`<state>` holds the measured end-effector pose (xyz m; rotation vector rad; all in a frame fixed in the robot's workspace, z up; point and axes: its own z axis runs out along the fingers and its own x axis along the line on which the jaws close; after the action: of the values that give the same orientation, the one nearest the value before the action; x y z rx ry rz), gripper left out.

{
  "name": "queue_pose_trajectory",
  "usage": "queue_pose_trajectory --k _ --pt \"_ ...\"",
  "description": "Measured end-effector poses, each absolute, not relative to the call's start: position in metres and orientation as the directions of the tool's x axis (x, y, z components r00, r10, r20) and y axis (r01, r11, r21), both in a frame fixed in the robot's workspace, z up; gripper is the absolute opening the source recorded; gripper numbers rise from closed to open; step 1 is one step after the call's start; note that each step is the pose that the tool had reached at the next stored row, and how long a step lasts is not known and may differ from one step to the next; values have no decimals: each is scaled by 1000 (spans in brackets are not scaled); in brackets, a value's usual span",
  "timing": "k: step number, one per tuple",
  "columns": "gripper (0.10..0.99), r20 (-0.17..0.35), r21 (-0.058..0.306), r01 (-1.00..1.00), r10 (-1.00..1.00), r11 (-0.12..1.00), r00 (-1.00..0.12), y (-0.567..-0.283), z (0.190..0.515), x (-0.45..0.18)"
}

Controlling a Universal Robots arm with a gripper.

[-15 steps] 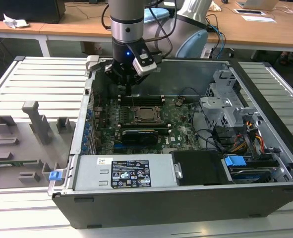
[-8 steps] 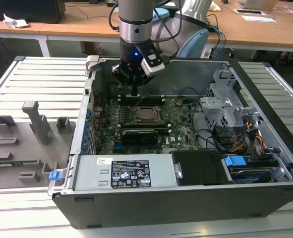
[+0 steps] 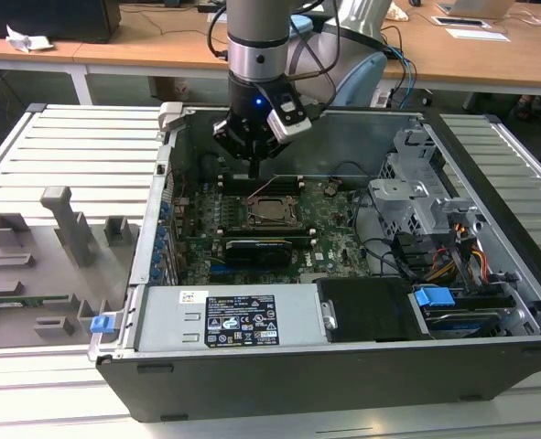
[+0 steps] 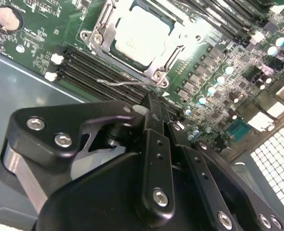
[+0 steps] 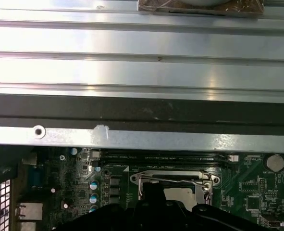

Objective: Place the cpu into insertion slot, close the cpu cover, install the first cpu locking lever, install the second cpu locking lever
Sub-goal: 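Install the first cpu locking lever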

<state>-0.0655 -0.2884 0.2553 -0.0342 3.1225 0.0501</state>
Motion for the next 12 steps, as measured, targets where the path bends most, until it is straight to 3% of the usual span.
queue_pose_trajectory --k 2,12 --pt "110 -19 48 -23 -22 999 -1000 -289 254 -65" --pt "110 -22 48 -67 -66 997 -998 -286 248 -59"
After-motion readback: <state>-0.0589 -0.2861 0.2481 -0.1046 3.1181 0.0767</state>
